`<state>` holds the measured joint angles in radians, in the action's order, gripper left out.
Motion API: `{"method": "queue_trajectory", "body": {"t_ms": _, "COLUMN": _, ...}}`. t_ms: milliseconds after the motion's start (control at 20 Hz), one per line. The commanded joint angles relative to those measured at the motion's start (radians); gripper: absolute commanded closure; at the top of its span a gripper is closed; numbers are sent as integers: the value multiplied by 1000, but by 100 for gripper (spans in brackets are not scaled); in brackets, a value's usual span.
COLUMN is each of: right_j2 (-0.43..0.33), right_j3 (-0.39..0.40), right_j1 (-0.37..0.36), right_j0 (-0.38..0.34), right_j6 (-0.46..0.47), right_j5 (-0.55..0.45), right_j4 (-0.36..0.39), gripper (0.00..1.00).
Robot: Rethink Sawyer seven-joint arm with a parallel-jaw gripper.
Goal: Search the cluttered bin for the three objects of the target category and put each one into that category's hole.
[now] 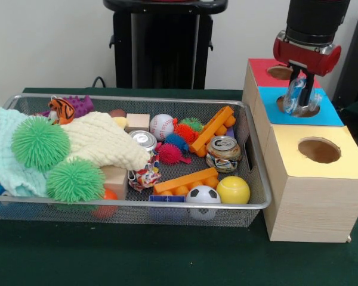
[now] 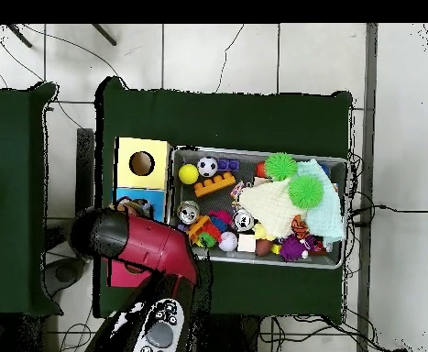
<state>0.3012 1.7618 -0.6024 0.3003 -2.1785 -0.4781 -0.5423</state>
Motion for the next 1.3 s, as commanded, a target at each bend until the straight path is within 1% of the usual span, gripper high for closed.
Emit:
{"method": "queue_trajectory", "body": {"t_ms": 50, "right_j2": 26, "right_j3": -33, "right_j1": 24, "right_j0": -11, "right_j6": -197, "right_j5": -58, "right_j4": 35, "gripper": 100}}
{"method": "queue_trajectory", "body": {"t_ms": 200, "right_j2": 47, "right_j3": -34, "right_j1": -11, "right_j0": -1, "right_j6": -201, "right_j5": -97, "right_j4": 41, "gripper": 100}}
{"method": "queue_trajectory", "body": {"t_ms": 250, "right_j2": 66, "right_j3": -45, "right_j1": -12, "right_j0": 8, "right_j6": -202, "right_j5": -105, "right_j4": 50, "gripper": 100}}
{"method": "queue_trajectory", "body": {"t_ms": 350, "right_j2": 128, "right_j3": -89, "right_j1": 11, "right_j0": 38, "right_j6": -207, "right_j5": -120, "right_j4": 80, "gripper": 100}}
{"method": "queue_trajectory", "body": {"t_ms": 500, "right_j2": 203, "right_j3": -142, "right_j1": 55, "right_j0": 78, "right_j6": -223, "right_j5": -125, "right_j4": 105, "gripper": 100}}
{"method": "queue_trajectory", "body": {"t_ms": 550, "right_j2": 239, "right_j3": -160, "right_j1": 71, "right_j0": 100, "right_j6": -241, "right_j5": -137, "right_j4": 112, "gripper": 100}}
{"method": "queue_trajectory", "body": {"t_ms": 600, "right_j2": 257, "right_j3": -174, "right_j1": 80, "right_j0": 106, "right_j6": -245, "right_j5": -147, "right_j4": 116, "gripper": 100}}
{"method": "queue_trajectory", "body": {"t_ms": 650, "right_j2": 296, "right_j3": -191, "right_j1": 93, "right_j0": 132, "right_j6": -274, "right_j5": -174, "right_j4": 119, "gripper": 100}}
{"method": "queue_trajectory", "body": {"t_ms": 750, "right_j2": 313, "right_j3": -205, "right_j1": 89, "right_j0": 143, "right_j6": -285, "right_j5": -201, "right_j4": 114, "gripper": 100}}
{"method": "queue_trajectory", "body": {"t_ms": 800, "right_j2": 309, "right_j3": -207, "right_j1": 87, "right_j0": 141, "right_j6": -282, "right_j5": -202, "right_j4": 107, "gripper": 100}}
{"method": "queue_trajectory", "body": {"t_ms": 1050, "right_j2": 251, "right_j3": -192, "right_j1": 93, "right_j0": 125, "right_j6": -282, "right_j5": -157, "right_j4": 49, "gripper": 100}}
{"method": "queue_trajectory", "body": {"t_ms": 1300, "right_j2": 255, "right_j3": -206, "right_j1": 129, "right_j0": 139, "right_j6": -316, "right_j5": -127, "right_j4": 26, "gripper": 100}}
